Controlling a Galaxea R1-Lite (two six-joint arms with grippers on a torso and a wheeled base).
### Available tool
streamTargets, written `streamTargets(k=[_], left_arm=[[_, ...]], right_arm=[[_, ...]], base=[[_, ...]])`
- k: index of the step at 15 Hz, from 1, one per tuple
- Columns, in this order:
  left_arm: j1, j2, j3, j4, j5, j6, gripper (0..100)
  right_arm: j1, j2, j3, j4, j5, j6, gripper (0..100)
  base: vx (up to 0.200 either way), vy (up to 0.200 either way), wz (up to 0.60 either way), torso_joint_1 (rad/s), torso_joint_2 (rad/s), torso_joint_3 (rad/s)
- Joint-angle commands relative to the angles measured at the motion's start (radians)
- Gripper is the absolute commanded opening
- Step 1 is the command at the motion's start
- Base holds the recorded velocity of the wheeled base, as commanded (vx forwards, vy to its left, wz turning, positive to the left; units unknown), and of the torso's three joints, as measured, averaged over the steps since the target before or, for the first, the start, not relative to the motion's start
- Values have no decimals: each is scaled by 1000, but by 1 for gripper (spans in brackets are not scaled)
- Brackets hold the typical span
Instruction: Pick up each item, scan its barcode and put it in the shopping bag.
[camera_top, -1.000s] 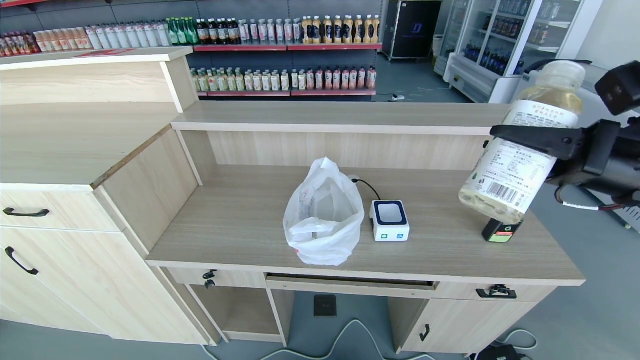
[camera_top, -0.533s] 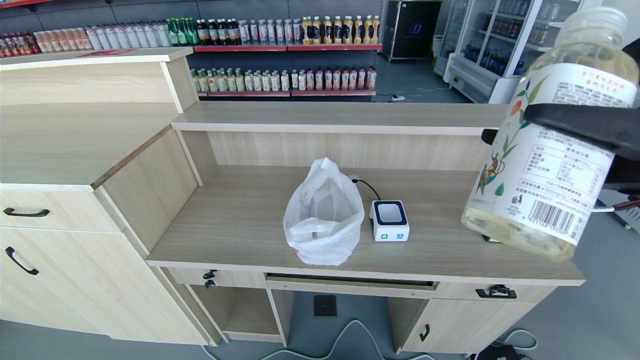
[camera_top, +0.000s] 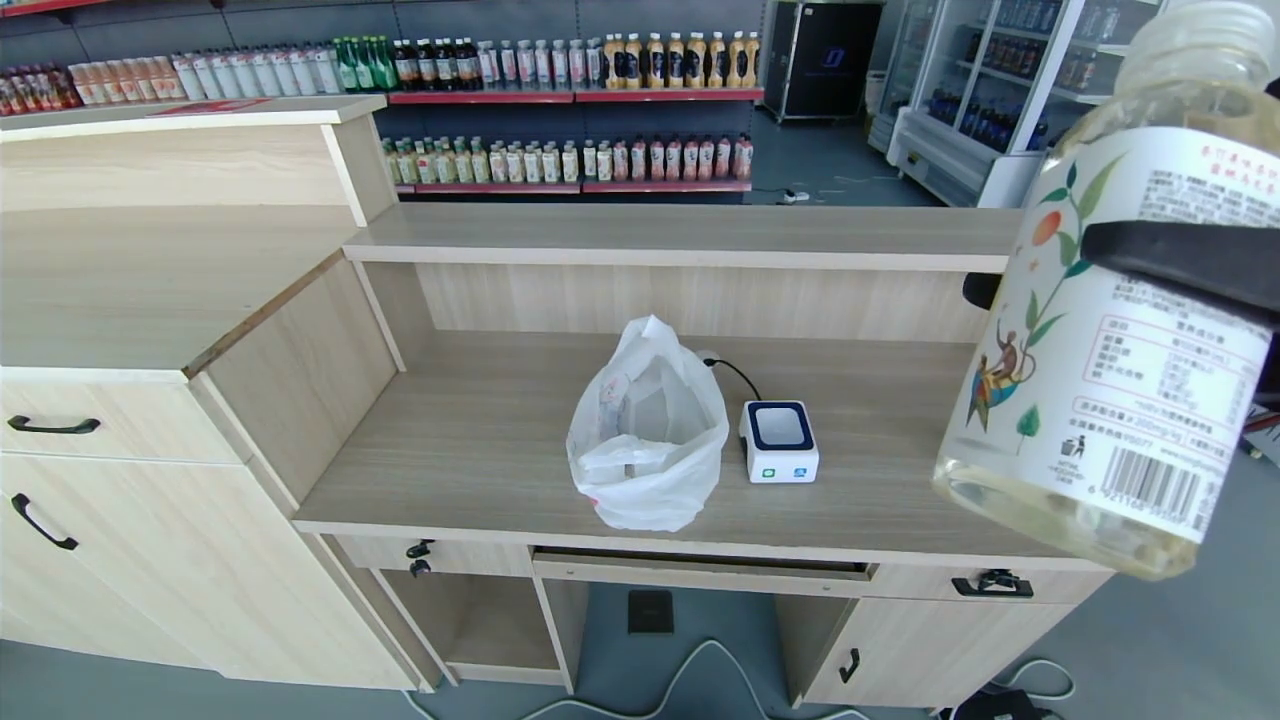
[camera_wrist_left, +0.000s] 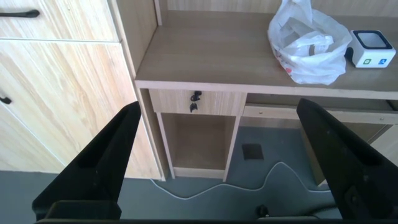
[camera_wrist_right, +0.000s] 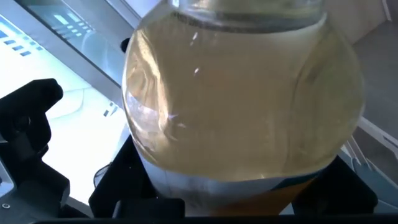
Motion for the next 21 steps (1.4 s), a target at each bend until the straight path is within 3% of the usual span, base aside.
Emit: streamTargets(k=[1, 21], left_arm=[[0, 0, 0, 0, -1, -1, 100], [0, 2, 0, 0, 0, 1, 100]], right_arm=[[8, -3, 11, -1, -1, -3, 0], [-12, -30, 69, -4, -3, -23, 0]], base=[[0, 0, 0, 0, 0, 0], [0, 0, 0, 0, 0, 0]])
